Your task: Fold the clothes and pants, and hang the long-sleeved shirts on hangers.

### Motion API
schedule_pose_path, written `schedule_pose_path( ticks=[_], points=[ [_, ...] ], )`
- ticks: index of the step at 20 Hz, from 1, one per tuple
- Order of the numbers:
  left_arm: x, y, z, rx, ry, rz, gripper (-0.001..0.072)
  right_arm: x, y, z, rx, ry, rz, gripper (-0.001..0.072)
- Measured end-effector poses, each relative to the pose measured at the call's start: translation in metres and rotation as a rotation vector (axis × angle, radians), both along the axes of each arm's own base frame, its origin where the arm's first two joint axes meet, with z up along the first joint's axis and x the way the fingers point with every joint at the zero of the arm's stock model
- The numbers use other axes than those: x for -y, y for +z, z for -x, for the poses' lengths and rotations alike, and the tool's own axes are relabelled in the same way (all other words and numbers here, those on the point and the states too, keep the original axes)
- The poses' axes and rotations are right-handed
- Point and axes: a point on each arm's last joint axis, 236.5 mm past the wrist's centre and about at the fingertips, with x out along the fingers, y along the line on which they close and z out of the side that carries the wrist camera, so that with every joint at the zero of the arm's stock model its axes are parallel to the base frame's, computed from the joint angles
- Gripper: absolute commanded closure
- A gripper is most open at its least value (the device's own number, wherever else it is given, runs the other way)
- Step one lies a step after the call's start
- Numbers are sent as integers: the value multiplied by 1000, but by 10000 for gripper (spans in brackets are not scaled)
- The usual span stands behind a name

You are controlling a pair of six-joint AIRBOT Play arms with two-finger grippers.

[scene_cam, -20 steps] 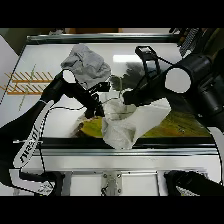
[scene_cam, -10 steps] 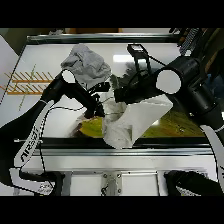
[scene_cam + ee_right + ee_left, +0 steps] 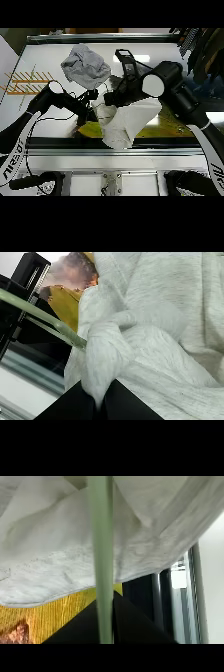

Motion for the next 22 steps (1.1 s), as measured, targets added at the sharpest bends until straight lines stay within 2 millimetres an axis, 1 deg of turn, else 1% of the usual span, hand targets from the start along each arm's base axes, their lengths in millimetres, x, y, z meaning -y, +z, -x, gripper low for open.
schedule_pose_path(
  ticks=[3,7,8,9,10,11,14,16,19,22],
  points=[
    [-8,-5,2,-7,22,-3,695,-15,-4,5,-6,25,-14,695],
    [-11,-8,7,-11,16,-2,694,-23,-3,7,-5,38,-33,683],
    [-11,-8,8,-10,9,-1,694,-25,-2,8,-9,42,-39,661],
    [-11,-9,8,-10,7,-1,694,-26,-2,9,-11,46,-44,494],
    [-10,-8,9,-8,5,0,694,-28,-1,10,-14,48,-53,268],
    [-10,-9,9,-7,2,2,694,-30,-1,11,-17,50,-59,176],
    [-10,-9,10,-6,-1,2,694,-33,0,16,-22,84,-67,178],
    [-10,-9,10,-6,-6,3,694,-32,0,22,-38,112,-60,178],
    [-10,-9,10,-7,-6,3,694,-17,-1,29,-73,131,-29,178],
    [-10,-9,11,-8,-6,4,694,5,7,29,-81,136,-16,177]
  ],
)
